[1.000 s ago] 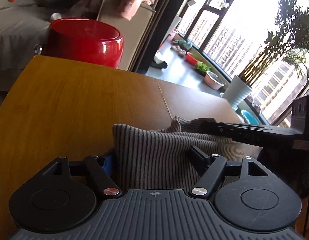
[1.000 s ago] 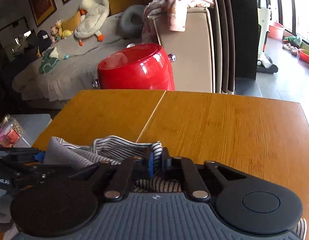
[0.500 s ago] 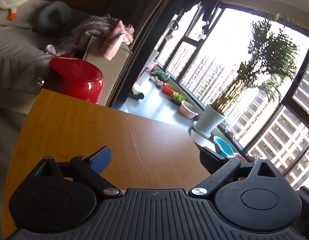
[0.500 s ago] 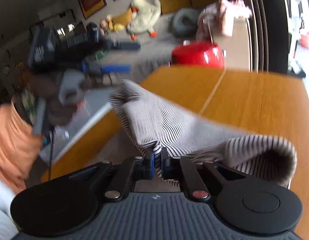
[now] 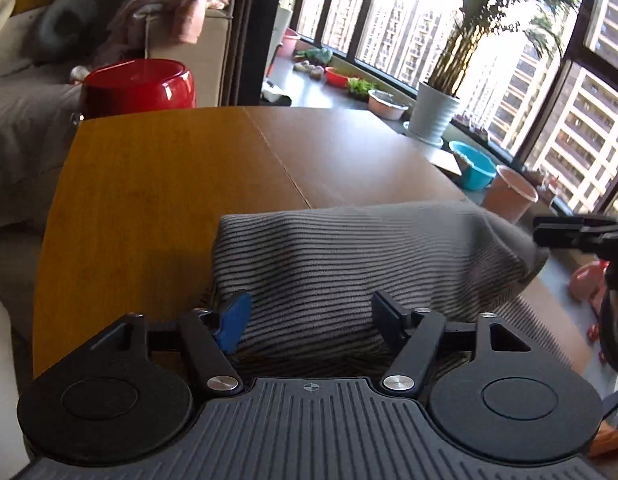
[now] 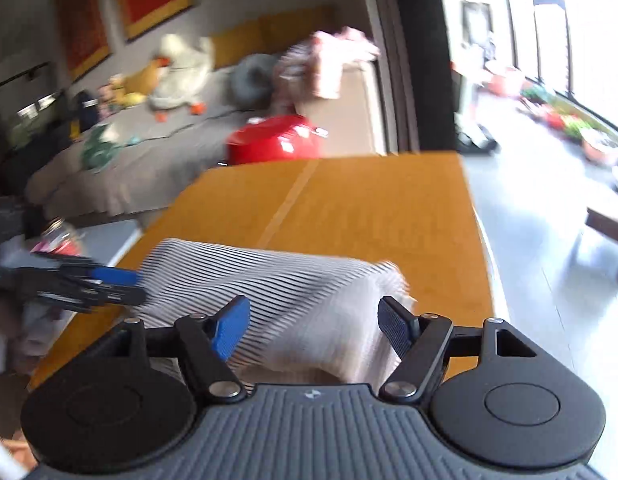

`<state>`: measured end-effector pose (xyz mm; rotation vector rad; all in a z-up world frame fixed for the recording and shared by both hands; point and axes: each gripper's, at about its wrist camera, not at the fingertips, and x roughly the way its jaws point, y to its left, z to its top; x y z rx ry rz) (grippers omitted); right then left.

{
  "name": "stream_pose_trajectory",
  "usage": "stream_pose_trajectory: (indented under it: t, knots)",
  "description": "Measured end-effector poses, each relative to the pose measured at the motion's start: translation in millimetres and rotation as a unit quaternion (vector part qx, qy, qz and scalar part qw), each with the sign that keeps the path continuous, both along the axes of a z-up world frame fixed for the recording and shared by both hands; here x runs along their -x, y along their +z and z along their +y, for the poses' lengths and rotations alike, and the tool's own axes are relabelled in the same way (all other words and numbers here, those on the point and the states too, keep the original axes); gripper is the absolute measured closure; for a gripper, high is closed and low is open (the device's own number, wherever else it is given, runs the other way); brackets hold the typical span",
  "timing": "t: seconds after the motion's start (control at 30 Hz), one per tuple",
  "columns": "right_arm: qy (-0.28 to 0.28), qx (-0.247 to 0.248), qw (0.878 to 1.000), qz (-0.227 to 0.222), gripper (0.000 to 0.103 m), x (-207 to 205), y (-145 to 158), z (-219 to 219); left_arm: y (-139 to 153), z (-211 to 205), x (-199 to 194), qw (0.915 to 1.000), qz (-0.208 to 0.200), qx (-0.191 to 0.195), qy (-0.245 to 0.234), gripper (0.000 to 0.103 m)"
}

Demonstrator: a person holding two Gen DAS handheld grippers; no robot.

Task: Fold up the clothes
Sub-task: 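Fold the held edge over the sweater with the right gripper while the left gripper presses it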

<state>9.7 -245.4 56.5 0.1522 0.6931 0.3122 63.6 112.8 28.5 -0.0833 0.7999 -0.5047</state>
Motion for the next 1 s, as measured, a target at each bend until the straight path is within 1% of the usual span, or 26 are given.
stream_pose_trajectory:
  t: [0.07,0.13,0.17,0.2,0.23,0.27,0.33,0.37,0.43,0.5,0.53,0.57,0.6,0.63,0.67,0.7,0.77,0.8,0.87,0.9,0.93,0.97,1.0]
  knots:
    - [0.003,-0.013,1.000,0.015,0.032,-11,-15,1,-1,9,-10,0.9990,0.023,0.028,0.027,0.014]
    - [0.007,-0.025,0.999,0.029,0.032,-21,-31,3,-11,11,-20,0.9967,0.057,0.040,0.042,0.014]
    - [0.009,-0.031,0.999,0.035,0.035,-26,-38,4,-19,9,-24,0.9956,0.072,0.043,0.042,0.014]
    - [0.011,-0.038,0.998,0.042,0.050,-32,-46,5,-23,6,-27,0.9958,0.071,0.043,0.037,0.015]
    - [0.013,-0.044,0.998,0.049,0.063,-37,-54,6,-27,4,-30,0.9961,0.070,0.043,0.033,0.015]
    - [0.015,-0.050,0.997,0.056,0.064,-42,-62,6,-26,2,-35,0.9966,0.063,0.045,0.031,0.016]
    - [0.019,-0.050,0.998,0.045,0.070,-61,-68,14,-27,0,-49,0.9967,0.053,0.051,0.036,0.020]
    - [0.016,-0.049,0.998,0.041,0.070,-70,-70,16,-28,-1,-58,0.9965,0.049,0.053,0.042,0.023]
    - [0.010,-0.036,0.999,0.021,0.071,-95,-72,21,-29,-5,-82,0.9967,0.031,0.046,0.060,0.029]
    - [0.003,-0.030,0.999,0.011,0.071,-126,-74,22,-28,-8,-108,0.9958,0.016,0.044,0.079,0.039]
    - [-0.002,-0.032,0.999,0.008,0.071,-140,-74,21,-27,-8,-121,0.9948,0.011,0.045,0.090,0.042]
    - [-0.007,-0.032,0.999,0.004,0.071,-155,-75,18,-25,-5,-128,0.9929,0.011,0.056,0.104,0.047]
    - [-0.013,-0.032,0.999,0.002,0.071,-166,-75,14,-22,-1,-135,0.9906,0.011,0.069,0.118,0.049]
    - [-0.020,-0.033,0.999,0.000,0.069,-175,-76,10,-17,6,-137,0.9871,0.011,0.091,0.131,0.049]
    - [-0.028,-0.038,0.999,0.000,0.067,-180,-77,6,-13,13,-135,0.9843,0.005,0.104,0.142,0.044]
    - [-0.030,-0.040,0.999,-0.003,0.066,-180,-78,4,-10,19,-132,0.9815,-0.005,0.110,0.156,0.035]
    - [-0.031,-0.044,0.998,-0.011,0.064,-177,-81,1,-8,31,-130,0.9770,-0.012,0.117,0.178,0.025]
    - [-0.030,-0.047,0.998,-0.016,0.062,-174,-83,0,-11,35,-133,0.9765,0.001,0.125,0.175,0.022]
    - [-0.030,-0.050,0.998,-0.017,0.061,-176,-83,-1,-22,35,-146,0.9767,0.044,0.140,0.156,0.016]
    - [-0.029,-0.050,0.998,-0.017,0.060,-175,-83,-1,-29,31,-152,0.9767,0.059,0.142,0.149,0.016]
    - [-0.028,-0.048,0.998,-0.017,0.060,-174,-82,0,-34,26,-156,0.9773,0.064,0.139,0.146,0.016]
    - [-0.028,-0.048,0.998,-0.017,0.060,-174,-82,0,-38,19,-158,0.9789,0.061,0.133,0.143,0.016]
    - [-0.028,-0.048,0.998,-0.017,0.060,-174,-82,0,-38,12,-158,0.9811,0.048,0.123,0.141,0.018]
